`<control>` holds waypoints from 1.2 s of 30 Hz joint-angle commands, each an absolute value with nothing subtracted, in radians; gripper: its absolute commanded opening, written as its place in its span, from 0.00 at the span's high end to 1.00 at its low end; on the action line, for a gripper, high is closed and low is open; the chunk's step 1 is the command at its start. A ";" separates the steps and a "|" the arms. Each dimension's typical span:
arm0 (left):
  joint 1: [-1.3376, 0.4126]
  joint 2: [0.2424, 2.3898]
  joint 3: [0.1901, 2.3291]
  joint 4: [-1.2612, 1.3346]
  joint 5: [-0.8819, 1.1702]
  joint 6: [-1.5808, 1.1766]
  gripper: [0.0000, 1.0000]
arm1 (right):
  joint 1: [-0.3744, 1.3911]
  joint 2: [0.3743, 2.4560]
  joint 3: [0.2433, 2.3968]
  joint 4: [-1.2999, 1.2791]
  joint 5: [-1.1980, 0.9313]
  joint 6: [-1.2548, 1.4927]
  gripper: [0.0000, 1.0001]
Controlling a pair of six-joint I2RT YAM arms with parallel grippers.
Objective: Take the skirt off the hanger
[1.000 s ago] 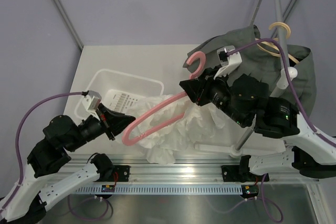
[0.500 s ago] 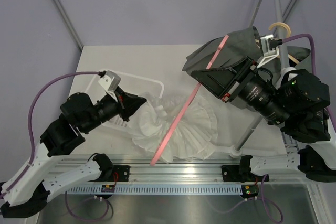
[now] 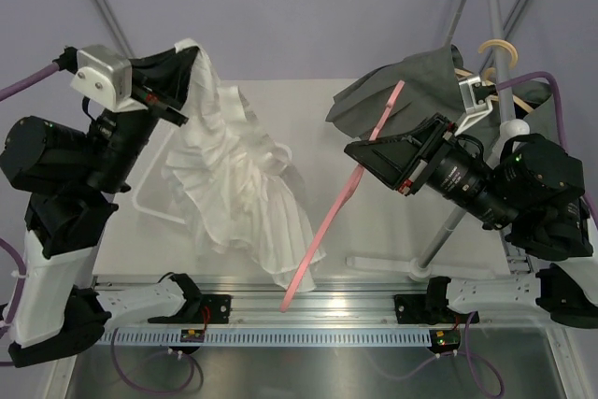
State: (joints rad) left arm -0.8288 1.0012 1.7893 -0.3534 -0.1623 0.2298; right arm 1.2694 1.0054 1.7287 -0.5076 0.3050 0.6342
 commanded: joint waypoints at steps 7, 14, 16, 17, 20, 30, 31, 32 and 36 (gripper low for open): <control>-0.548 1.169 1.991 -0.418 -0.397 0.350 1.00 | 1.264 0.945 1.684 -0.549 0.356 0.588 1.00; -0.203 1.255 2.058 -0.489 -0.195 0.045 1.00 | 1.262 0.968 1.710 -0.621 0.382 0.563 1.00; -0.129 1.288 2.121 -0.506 -0.137 -0.044 1.00 | 1.264 0.979 1.724 -0.633 0.385 0.563 1.00; -0.115 1.304 2.146 -0.514 -0.127 -0.055 1.00 | 1.262 0.985 1.729 -0.638 0.385 0.563 1.00; -0.088 1.322 2.172 -0.505 -0.133 -0.066 1.00 | 1.264 1.015 1.790 -0.684 0.376 0.574 1.00; -0.032 1.321 2.160 -0.477 -0.048 -0.097 1.00 | 1.262 1.039 1.812 -0.727 0.391 0.583 1.00; -0.031 1.309 2.134 -0.469 -0.023 -0.101 1.00 | 1.264 1.037 1.810 -0.727 0.394 0.584 1.00; -0.032 1.280 2.103 -0.460 -0.009 -0.109 1.00 | 1.262 1.035 1.807 -0.723 0.403 0.581 1.00; -0.031 1.218 1.968 -0.434 0.129 -0.167 1.00 | 1.262 1.028 1.796 -0.710 0.408 0.575 1.00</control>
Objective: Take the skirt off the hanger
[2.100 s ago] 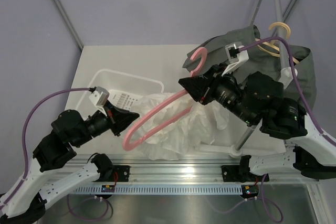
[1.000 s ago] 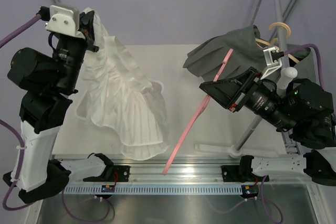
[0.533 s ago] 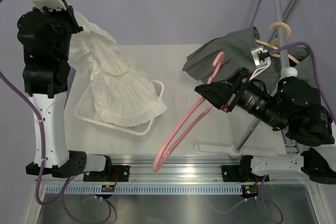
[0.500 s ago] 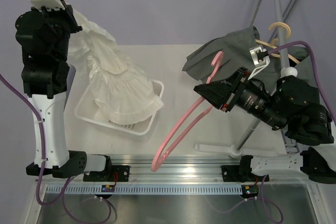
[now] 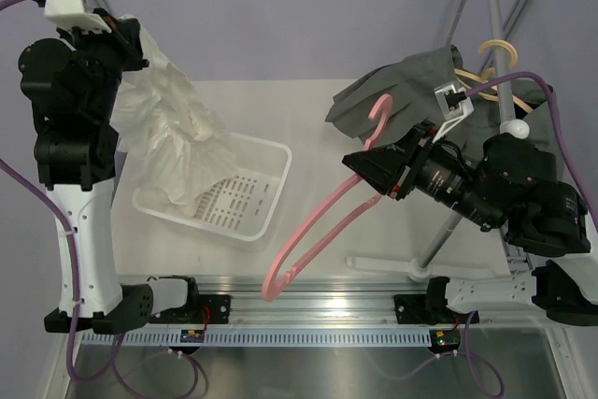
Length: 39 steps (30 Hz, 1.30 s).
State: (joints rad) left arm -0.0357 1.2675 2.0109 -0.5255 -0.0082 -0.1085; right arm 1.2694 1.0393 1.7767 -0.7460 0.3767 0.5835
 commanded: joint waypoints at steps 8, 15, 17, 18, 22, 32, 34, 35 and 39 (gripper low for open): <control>-0.032 1.063 1.559 -0.273 0.524 -0.431 1.00 | 1.262 1.020 1.775 -0.692 0.388 0.583 1.00; -0.028 0.904 1.205 -0.233 0.467 -0.448 1.00 | 1.264 0.976 1.715 -0.666 0.364 0.603 1.00; -0.029 0.858 1.158 -0.274 0.398 -0.420 1.00 | 1.264 0.974 1.710 -0.672 0.362 0.604 1.00; -0.029 0.841 1.122 -0.337 0.359 -0.401 1.00 | 1.262 0.973 1.709 -0.675 0.362 0.606 1.00; -0.023 0.787 1.030 -0.478 0.131 -0.356 1.00 | 1.264 0.979 1.698 -0.673 0.353 0.604 1.00; -0.018 0.690 1.054 -0.424 0.370 -0.374 0.01 | 1.262 1.084 1.684 -0.770 0.457 0.603 1.00; -0.018 0.670 1.084 -0.388 0.446 -0.417 0.01 | 1.262 1.114 1.693 -0.814 0.486 0.604 1.00; -0.017 0.666 1.107 -0.333 0.489 -0.452 0.01 | 1.262 1.127 1.713 -0.833 0.511 0.607 1.00; -0.018 0.663 1.117 -0.097 0.717 -0.615 0.01 | 1.262 1.196 1.741 -0.884 0.548 0.607 1.00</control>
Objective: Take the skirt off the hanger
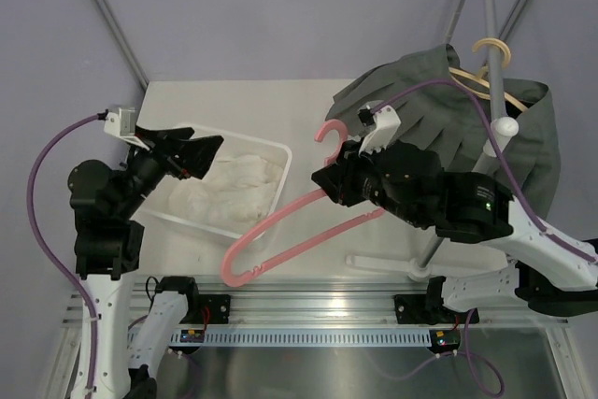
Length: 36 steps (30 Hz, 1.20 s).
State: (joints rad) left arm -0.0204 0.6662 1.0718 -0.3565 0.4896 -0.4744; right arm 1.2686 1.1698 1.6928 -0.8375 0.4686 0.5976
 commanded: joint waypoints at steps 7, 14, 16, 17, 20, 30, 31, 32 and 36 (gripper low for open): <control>-0.017 0.681 1.138 0.070 0.937 -0.745 0.01 | 1.258 1.226 1.732 -0.911 0.580 0.611 1.00; -0.083 0.684 1.085 0.274 1.160 -0.899 0.02 | 1.255 1.235 1.738 -0.917 0.618 0.620 1.00; -0.110 0.672 1.081 0.197 1.190 -0.839 0.02 | 1.255 1.246 1.750 -0.931 0.638 0.624 1.00; -0.132 0.667 1.081 0.113 1.196 -0.781 0.03 | 1.255 1.249 1.758 -0.934 0.643 0.626 1.00; -0.155 0.640 1.075 -0.027 1.219 -0.689 0.04 | 1.255 1.256 1.773 -0.948 0.670 0.637 1.00; -0.247 0.562 1.039 -0.304 1.223 -0.519 0.05 | 1.255 1.259 1.787 -0.962 0.739 0.649 1.00; -0.252 0.558 1.034 -0.322 1.220 -0.514 0.06 | 1.255 1.261 1.792 -0.963 0.748 0.649 1.00; -0.255 0.557 1.034 -0.333 1.216 -0.497 0.07 | 1.253 1.261 1.793 -0.962 0.752 0.649 1.00; -0.261 0.558 1.025 -0.359 1.218 -0.480 0.14 | 1.255 1.253 1.799 -0.943 0.761 0.646 1.00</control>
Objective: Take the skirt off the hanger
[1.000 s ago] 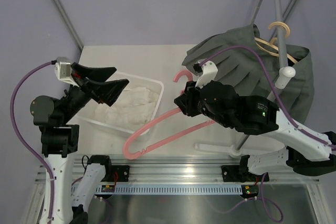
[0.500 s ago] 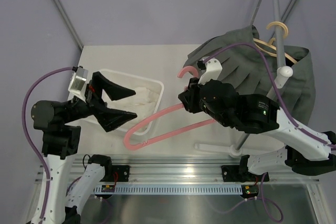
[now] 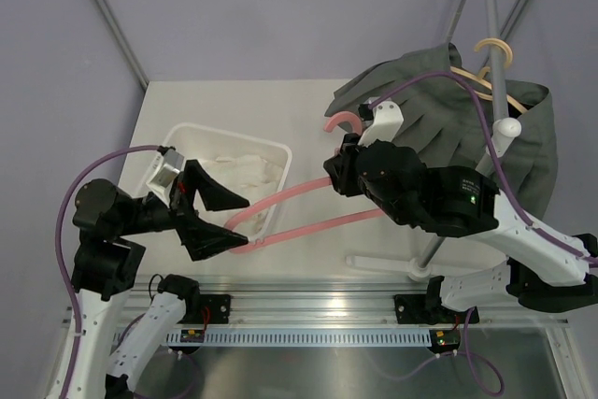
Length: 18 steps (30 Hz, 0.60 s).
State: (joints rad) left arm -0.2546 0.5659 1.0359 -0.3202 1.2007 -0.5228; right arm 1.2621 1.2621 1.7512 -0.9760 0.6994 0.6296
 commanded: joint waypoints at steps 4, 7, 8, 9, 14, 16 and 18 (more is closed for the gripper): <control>-0.262 0.569 1.035 -0.440 1.180 -0.419 0.28 | 1.253 1.250 1.796 -0.911 0.732 0.624 1.00; -0.261 0.604 1.081 -0.587 1.079 -0.335 0.77 | 1.255 1.252 1.787 -0.890 0.704 0.608 1.00; -0.262 0.623 1.092 -0.612 1.034 -0.316 0.96 | 1.255 1.252 1.784 -0.882 0.687 0.595 1.00; -0.262 0.629 1.106 -0.623 0.999 -0.311 1.00 | 1.255 1.249 1.784 -0.871 0.664 0.582 0.96; -0.261 0.621 1.071 -0.513 0.911 -0.344 1.00 | 1.255 1.212 1.783 -0.805 0.490 0.545 0.05; -0.261 0.640 1.057 -0.464 0.922 -0.357 1.00 | 1.255 1.168 1.779 -0.763 0.404 0.535 0.00; -0.261 0.669 1.054 -0.440 0.919 -0.360 1.00 | 1.255 1.149 1.781 -0.741 0.356 0.532 0.01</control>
State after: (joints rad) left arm -0.2604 0.6308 1.0576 -0.5495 0.9783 -0.3519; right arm 1.2476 1.2140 1.7596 -0.8730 0.5343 0.5453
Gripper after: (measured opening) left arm 0.071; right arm 0.991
